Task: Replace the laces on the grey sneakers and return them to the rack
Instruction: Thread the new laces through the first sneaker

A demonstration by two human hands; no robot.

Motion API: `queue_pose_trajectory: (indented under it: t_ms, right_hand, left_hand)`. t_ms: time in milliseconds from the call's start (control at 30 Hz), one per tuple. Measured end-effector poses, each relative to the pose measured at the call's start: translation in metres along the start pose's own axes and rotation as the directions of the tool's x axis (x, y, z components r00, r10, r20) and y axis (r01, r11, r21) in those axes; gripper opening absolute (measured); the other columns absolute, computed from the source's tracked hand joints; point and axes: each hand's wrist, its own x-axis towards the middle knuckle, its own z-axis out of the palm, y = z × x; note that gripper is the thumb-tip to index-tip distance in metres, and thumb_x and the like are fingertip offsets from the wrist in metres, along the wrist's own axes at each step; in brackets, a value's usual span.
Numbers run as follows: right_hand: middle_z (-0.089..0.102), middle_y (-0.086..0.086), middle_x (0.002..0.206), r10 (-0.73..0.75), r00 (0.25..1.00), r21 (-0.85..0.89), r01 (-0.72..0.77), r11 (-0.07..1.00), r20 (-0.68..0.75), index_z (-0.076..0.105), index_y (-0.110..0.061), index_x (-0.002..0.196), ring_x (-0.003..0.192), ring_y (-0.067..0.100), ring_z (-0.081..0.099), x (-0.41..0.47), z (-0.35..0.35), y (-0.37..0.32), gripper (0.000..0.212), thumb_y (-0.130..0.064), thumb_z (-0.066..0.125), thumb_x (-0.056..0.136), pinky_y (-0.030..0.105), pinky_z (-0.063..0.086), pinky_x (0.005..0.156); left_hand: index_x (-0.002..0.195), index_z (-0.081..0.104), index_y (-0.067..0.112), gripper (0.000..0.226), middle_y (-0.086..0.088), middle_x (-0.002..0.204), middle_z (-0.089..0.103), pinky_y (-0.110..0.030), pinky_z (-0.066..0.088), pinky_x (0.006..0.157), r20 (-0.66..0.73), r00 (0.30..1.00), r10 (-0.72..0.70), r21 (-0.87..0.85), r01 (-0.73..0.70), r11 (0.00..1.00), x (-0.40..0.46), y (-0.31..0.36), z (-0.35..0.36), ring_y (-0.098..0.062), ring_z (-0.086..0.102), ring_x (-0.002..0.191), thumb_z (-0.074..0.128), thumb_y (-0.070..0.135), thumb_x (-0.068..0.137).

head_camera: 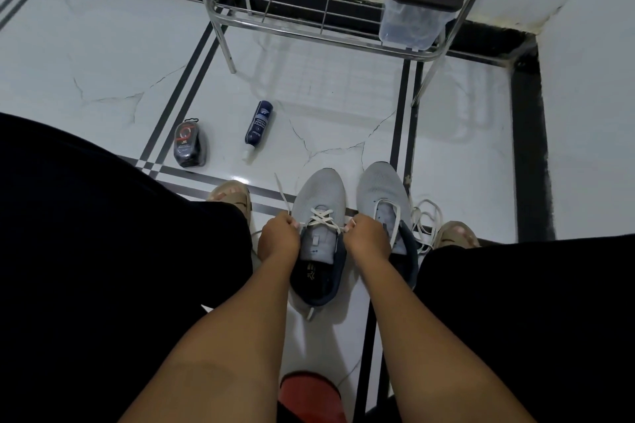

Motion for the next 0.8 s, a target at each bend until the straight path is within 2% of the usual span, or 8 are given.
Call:
queue_pose_trajectory:
  t_ms: [133, 267, 333, 400, 467, 533, 667, 800]
  right_hand:
    - [0.059, 0.011, 0.118, -0.017, 0.997, 0.112, 0.026, 0.993, -0.075, 0.057, -0.012, 0.116, 0.105, 0.031, 0.058, -0.002, -0.007, 0.001, 0.028, -0.027, 0.05, 0.094, 0.034, 0.047, 0.081]
    - [0.049, 0.017, 0.13, 0.094, 0.984, 0.401, -0.025, 0.916, -0.151, 0.047, -0.003, 0.128, 0.112, 0.035, 0.052, 0.003, -0.033, -0.02, 0.044, -0.03, 0.041, 0.094, 0.039, 0.044, 0.087]
    - [0.054, 0.016, 0.116, 0.026, 0.99, 0.422, 0.037, 0.906, -0.142, 0.054, 0.0, 0.113, 0.102, 0.032, 0.054, 0.007, -0.049, -0.032, 0.033, -0.019, 0.034, 0.096, 0.036, 0.044, 0.079]
    - [0.054, 0.003, 0.088, -0.078, 0.988, 0.438, 0.129, 0.89, -0.132, 0.056, -0.014, 0.084, 0.084, 0.021, 0.052, 0.002, -0.061, -0.042, 0.024, -0.007, 0.035, 0.094, 0.027, 0.04, 0.063]
    - [0.063, 0.001, 0.092, -0.139, 0.984, 0.495, 0.176, 0.851, -0.11, 0.061, -0.019, 0.097, 0.083, 0.018, 0.056, -0.003, -0.061, -0.046, 0.03, -0.002, 0.037, 0.092, 0.025, 0.044, 0.064]
    - [0.07, 0.003, 0.101, -0.126, 0.99, 0.533, 0.142, 0.834, -0.066, 0.058, -0.02, 0.104, 0.087, 0.021, 0.062, -0.014, -0.052, -0.05, 0.03, -0.002, 0.038, 0.091, 0.029, 0.048, 0.068]
    - [0.071, 0.006, 0.097, -0.184, 0.978, 0.213, 0.159, 0.964, 0.102, 0.067, -0.019, 0.077, 0.093, 0.026, 0.064, -0.026, -0.019, -0.047, 0.017, -0.008, 0.056, 0.085, 0.036, 0.053, 0.084]
    - [0.069, 0.002, 0.096, -0.174, 0.983, 0.032, 0.172, 0.985, 0.059, 0.072, -0.023, 0.076, 0.098, 0.027, 0.06, -0.037, 0.003, -0.045, 0.019, -0.016, 0.057, 0.086, 0.036, 0.052, 0.086]
  left_hand:
    - [0.098, 0.055, 0.023, 0.009, -0.007, 0.106, 0.064, -0.029, 0.04, 0.072, 0.025, 0.999, 0.036, -0.039, -0.035, 0.999, -0.006, 0.004, -0.003, -0.027, 0.055, 0.088, 0.048, 0.028, 0.096]
    - [0.109, 0.051, 0.017, 0.037, -0.004, 0.106, 0.061, -0.03, 0.04, 0.074, 0.009, 0.996, 0.089, -0.044, -0.089, 0.995, -0.019, 0.012, -0.004, -0.027, 0.058, 0.1, 0.053, 0.049, 0.091]
    - [0.106, 0.056, 0.017, 0.034, -0.003, 0.107, 0.062, -0.03, 0.043, 0.075, 0.045, 0.99, 0.134, 0.045, -0.136, 0.99, -0.025, 0.01, 0.0, -0.025, 0.059, 0.1, 0.06, 0.045, 0.087]
    - [0.11, 0.061, 0.017, 0.027, -0.004, 0.111, 0.063, -0.029, 0.043, 0.076, 0.051, 0.986, 0.158, 0.117, -0.163, 0.98, -0.027, 0.005, 0.003, -0.025, 0.06, 0.102, 0.063, 0.032, 0.087]
    - [0.111, 0.066, 0.021, 0.023, -0.004, 0.115, 0.066, -0.026, 0.04, 0.077, 0.011, 0.994, 0.113, 0.048, -0.114, 0.992, -0.027, 0.0, 0.002, -0.024, 0.06, 0.106, 0.061, 0.025, 0.089]
    - [0.108, 0.07, 0.022, 0.02, -0.002, 0.115, 0.067, -0.024, 0.041, 0.082, 0.007, 1.0, 0.011, -0.141, -0.009, 0.99, -0.023, -0.004, -0.001, -0.024, 0.06, 0.107, 0.063, 0.023, 0.089]
    - [0.097, 0.072, 0.017, 0.011, -0.008, 0.11, 0.07, -0.033, 0.049, 0.095, 0.08, 0.988, -0.132, -0.415, 0.154, 0.897, -0.019, -0.01, 0.001, -0.028, 0.062, 0.104, 0.063, 0.018, 0.09]
    - [0.091, 0.07, 0.016, 0.013, -0.011, 0.107, 0.069, -0.037, 0.049, 0.095, 0.103, 0.985, -0.141, -0.46, 0.172, 0.871, -0.019, -0.012, 0.005, -0.031, 0.062, 0.103, 0.057, 0.015, 0.093]
